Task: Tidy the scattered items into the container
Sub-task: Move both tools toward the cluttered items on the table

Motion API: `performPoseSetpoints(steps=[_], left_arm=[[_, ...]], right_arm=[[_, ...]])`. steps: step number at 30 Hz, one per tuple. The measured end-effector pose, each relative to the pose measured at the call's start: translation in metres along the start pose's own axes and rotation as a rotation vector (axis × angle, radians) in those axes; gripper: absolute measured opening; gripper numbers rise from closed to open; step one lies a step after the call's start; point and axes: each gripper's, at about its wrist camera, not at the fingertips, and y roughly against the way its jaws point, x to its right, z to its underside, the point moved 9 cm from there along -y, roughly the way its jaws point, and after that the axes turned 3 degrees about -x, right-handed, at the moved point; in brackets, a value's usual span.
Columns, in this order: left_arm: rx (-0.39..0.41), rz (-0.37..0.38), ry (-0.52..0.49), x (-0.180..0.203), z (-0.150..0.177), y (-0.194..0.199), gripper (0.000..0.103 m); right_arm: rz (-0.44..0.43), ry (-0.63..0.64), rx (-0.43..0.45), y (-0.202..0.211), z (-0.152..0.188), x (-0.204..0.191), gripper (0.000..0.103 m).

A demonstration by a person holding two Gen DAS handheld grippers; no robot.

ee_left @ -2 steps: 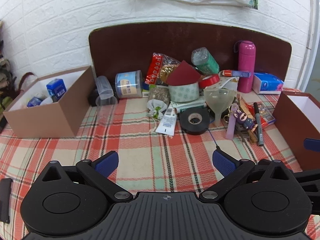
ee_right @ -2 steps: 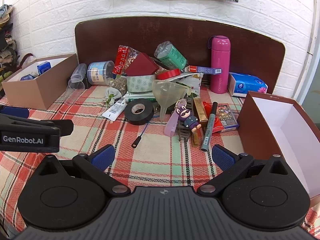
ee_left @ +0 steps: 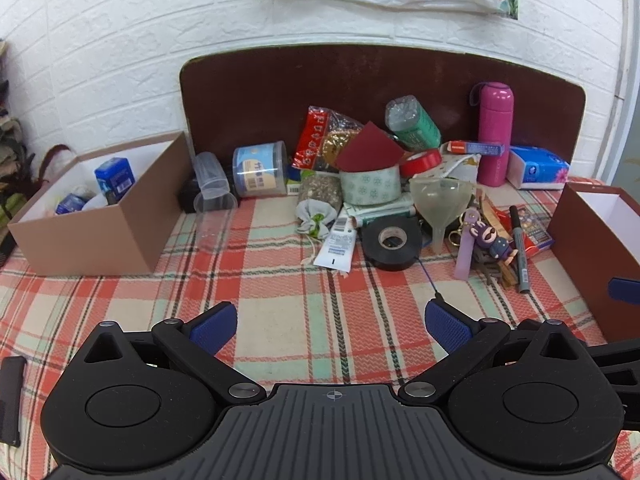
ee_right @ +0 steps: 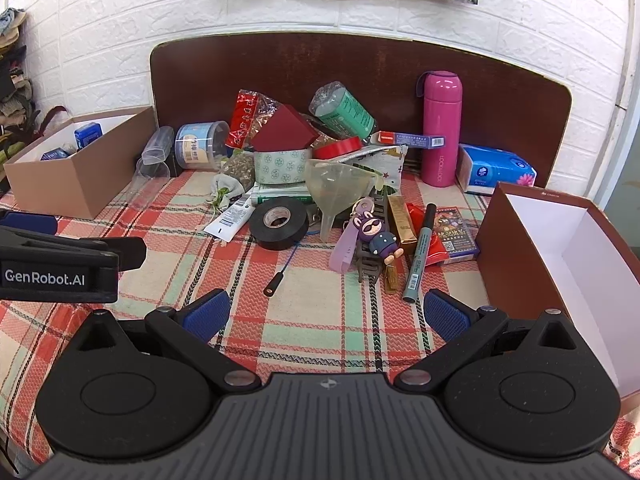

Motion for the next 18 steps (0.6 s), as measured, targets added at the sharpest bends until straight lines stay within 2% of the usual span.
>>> performPoseSetpoints(steps=[4,7,18], left_arm=[[0.022,-0.022,0.000,0.000,-0.001,0.006,0.103],[-0.004,-0.020,0.009,-0.005,0.000,0.000,0.103],[-0.005,-0.015,0.014,-0.012,0.001,-0.005,0.103]], right_arm=[[-0.001,0.001,0.000,0.000,-0.003,0.001,0.103],[0.000,0.000,0.000,-0.002,-0.001,-0.003,0.103],[0.009,0.005,0.003,-0.006,0.003,-0.007,0.103]])
